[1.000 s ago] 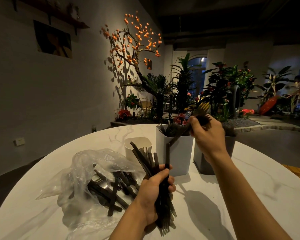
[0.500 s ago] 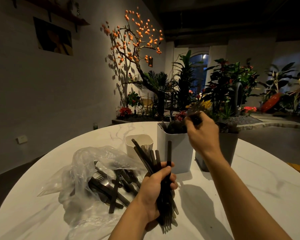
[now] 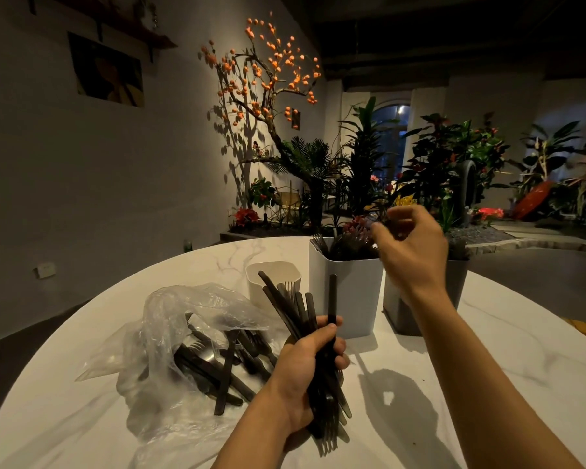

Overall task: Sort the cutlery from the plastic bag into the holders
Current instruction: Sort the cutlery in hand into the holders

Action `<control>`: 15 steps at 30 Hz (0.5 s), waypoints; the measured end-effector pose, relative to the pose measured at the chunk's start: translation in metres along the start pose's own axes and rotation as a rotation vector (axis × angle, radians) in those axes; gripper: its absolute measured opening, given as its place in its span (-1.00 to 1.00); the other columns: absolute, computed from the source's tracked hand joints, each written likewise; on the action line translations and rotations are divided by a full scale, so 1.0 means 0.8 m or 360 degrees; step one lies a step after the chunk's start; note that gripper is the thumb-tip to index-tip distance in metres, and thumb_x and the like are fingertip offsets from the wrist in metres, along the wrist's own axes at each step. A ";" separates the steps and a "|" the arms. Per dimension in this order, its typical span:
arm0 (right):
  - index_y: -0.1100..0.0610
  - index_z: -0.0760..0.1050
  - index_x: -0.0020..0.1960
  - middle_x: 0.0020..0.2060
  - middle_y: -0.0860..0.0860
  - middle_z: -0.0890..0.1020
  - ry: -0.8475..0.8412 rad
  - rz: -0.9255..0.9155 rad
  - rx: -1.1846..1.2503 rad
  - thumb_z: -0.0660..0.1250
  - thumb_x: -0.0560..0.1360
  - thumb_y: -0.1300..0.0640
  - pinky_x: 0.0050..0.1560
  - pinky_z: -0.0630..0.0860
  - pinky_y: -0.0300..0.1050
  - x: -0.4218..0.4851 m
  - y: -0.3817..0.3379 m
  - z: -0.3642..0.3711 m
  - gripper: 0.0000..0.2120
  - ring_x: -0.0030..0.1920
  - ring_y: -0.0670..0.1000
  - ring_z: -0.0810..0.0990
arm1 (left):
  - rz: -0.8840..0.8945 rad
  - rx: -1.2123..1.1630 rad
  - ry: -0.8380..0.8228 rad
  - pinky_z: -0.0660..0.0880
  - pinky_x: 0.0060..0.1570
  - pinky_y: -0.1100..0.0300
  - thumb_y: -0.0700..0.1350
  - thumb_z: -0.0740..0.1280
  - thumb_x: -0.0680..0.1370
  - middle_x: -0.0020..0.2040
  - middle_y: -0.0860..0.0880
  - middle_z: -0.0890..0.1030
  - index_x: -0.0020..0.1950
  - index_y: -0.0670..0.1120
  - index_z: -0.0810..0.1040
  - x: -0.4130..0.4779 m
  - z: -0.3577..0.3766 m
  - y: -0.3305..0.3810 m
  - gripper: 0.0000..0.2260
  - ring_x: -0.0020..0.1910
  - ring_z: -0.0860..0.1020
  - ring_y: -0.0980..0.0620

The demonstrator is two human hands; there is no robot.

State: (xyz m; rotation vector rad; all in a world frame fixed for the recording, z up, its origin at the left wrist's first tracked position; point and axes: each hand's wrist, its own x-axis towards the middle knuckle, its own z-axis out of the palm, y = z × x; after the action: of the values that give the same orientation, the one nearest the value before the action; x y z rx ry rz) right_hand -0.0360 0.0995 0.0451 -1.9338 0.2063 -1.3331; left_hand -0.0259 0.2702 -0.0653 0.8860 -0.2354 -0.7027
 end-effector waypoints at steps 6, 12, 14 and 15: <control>0.16 0.53 0.21 -0.04 -0.02 0.62 0.0164 -0.0295 0.0107 0.31 0.60 0.30 -0.20 0.48 -0.52 0.002 -0.019 -0.005 -0.80 -0.11 -0.23 0.59 | -0.0016 -0.0011 -0.0046 0.48 -0.35 0.19 -0.14 0.42 0.48 -0.24 -0.12 0.55 0.23 -0.18 0.62 -0.002 0.000 0.000 -0.67 -0.34 0.51 0.00; 0.08 0.48 0.24 -0.02 0.06 0.61 0.0027 -0.0388 -0.0114 0.19 0.63 0.26 -0.04 0.62 0.06 -0.004 0.001 0.015 -0.77 -0.01 0.08 0.59 | -0.0022 -0.0003 -0.0015 0.49 -0.35 0.20 -0.17 0.36 0.60 -0.25 -0.12 0.55 0.23 -0.18 0.62 0.000 -0.001 0.000 -0.77 -0.34 0.51 0.00; 0.06 0.46 0.23 -0.01 0.10 0.59 -0.0123 -0.0288 -0.0295 0.13 0.67 0.19 -0.05 0.58 0.20 -0.008 0.016 0.023 -0.80 0.00 0.16 0.54 | -0.0016 0.0006 -0.0002 0.48 -0.36 0.20 -0.17 0.35 0.61 -0.26 -0.11 0.55 0.20 -0.17 0.63 0.001 -0.001 0.000 -0.81 -0.34 0.51 0.00; 0.09 0.46 0.23 0.02 0.12 0.57 -0.0190 -0.0223 -0.0395 0.11 0.68 0.17 -0.02 0.54 0.20 -0.010 0.020 0.024 -0.80 0.02 0.18 0.50 | -0.0014 0.0008 -0.0004 0.48 -0.37 0.21 -0.17 0.35 0.61 -0.26 -0.11 0.55 0.19 -0.16 0.64 0.001 -0.001 0.000 -0.82 -0.35 0.51 0.01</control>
State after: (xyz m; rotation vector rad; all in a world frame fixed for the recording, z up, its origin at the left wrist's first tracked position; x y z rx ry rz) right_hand -0.0185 0.1020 0.0254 -2.2650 0.1872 -1.3271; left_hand -0.0254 0.2702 -0.0658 0.8917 -0.2357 -0.7119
